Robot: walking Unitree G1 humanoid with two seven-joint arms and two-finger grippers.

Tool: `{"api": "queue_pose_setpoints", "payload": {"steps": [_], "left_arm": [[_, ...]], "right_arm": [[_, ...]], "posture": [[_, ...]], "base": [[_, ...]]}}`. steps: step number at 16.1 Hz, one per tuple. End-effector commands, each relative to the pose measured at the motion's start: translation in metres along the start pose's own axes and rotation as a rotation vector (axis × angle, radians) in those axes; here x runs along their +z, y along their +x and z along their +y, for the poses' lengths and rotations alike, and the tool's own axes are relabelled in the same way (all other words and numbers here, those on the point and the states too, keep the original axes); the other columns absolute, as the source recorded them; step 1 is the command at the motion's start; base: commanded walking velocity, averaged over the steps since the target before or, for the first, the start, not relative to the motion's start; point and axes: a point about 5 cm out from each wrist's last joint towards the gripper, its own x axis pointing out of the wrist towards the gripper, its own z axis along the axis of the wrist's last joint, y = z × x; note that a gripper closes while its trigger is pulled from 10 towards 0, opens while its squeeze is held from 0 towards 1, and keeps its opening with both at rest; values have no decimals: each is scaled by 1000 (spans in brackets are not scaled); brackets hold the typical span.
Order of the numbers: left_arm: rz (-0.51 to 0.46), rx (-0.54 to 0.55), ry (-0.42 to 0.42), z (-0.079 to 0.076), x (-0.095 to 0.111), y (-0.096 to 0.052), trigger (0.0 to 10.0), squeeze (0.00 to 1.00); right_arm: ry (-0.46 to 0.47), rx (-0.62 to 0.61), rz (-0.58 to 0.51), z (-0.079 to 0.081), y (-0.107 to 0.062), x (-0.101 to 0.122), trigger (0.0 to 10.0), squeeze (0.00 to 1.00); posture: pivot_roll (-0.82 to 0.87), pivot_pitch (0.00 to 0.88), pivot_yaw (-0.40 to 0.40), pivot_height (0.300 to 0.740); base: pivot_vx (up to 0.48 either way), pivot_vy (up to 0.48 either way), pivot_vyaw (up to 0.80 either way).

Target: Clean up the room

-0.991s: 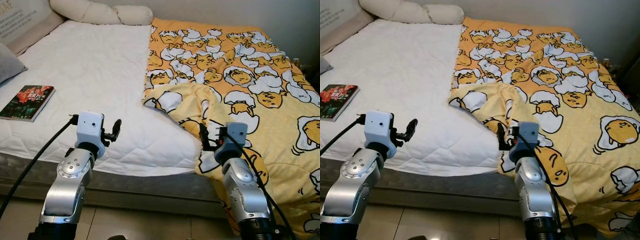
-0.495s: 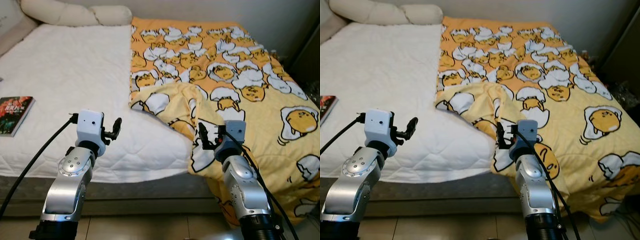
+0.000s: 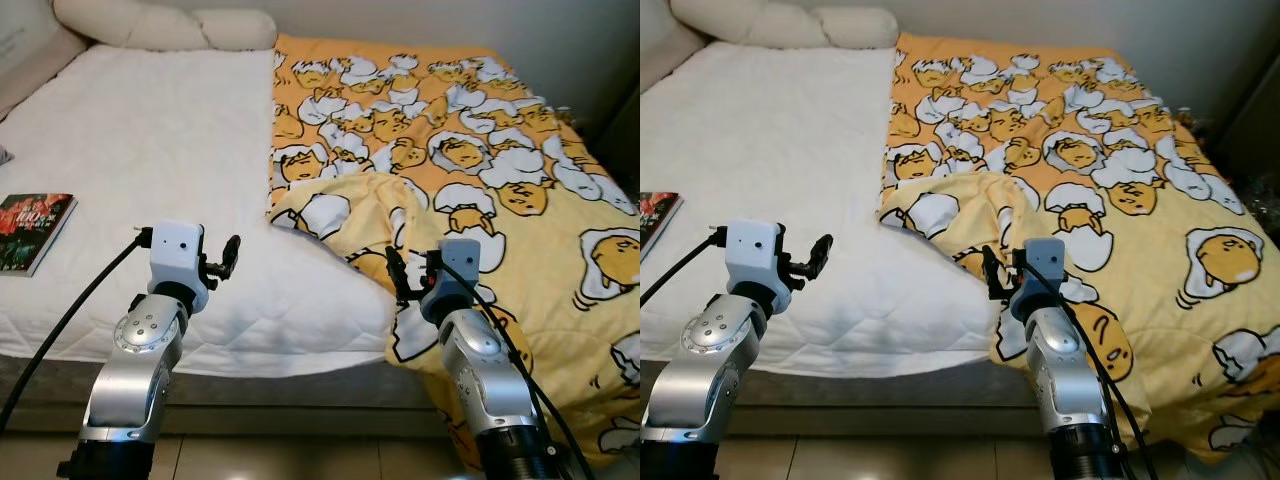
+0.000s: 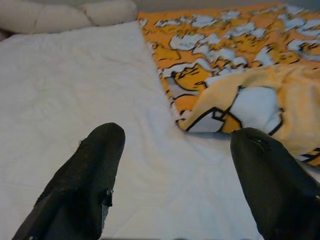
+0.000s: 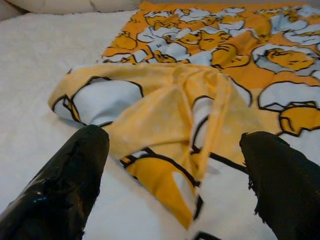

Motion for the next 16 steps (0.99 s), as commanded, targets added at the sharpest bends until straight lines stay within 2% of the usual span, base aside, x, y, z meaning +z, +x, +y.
{"api": "queue_pose_setpoints", "payload": {"steps": [1, 2, 8, 9, 10, 12, 14, 16], "left_arm": [[-22, -17, 0, -4, 6, 3, 10000, 0], [-21, -18, 1, -4, 5, 3, 10000, 0], [-25, -16, 7, -3, 6, 3, 10000, 0], [-22, -24, 14, -4, 5, 3, 10000, 0], [-4, -56, 37, -5, 4, 3, 10000, 0], [36, -127, 89, -6, -1, 0, 10000, 0], [109, -267, 194, -7, -9, -10, 10000, 0], [145, -367, 245, -8, -10, -18, 10000, 0]], "right_arm": [[-5, -13, 4, -7, 1, 2, 10000, 0], [-12, -13, 1, -7, 1, 3, 10000, 0], [-35, 28, 2, -5, 1, 4, 10000, 0], [-45, 80, 29, -3, 1, 3, 10000, 0], [-57, 115, 67, -2, 1, 1, 10000, 1000], [-79, 128, 119, -3, 3, -1, 10000, 1000], [-127, 145, 201, -4, 10, -8, 10000, 1000], [-156, 182, 256, -2, 15, -13, 10000, 1000]], "posture": [[-30, 0, -30, 740], [-30, 0, -30, 740], [-28, 0, -29, 740], [-30, 0, -27, 740], [-30, 0, -27, 740], [-18, 0, -34, 740], [10, 0, -53, 740], [25, 0, -65, 740]], "base": [[345, 0, -800], [341, 0, -800], [326, 0, 0], [0, 0, 0], [0, 0, 0], [0, 0, 0], [0, 0, 0], [0, 0, 0]]}}
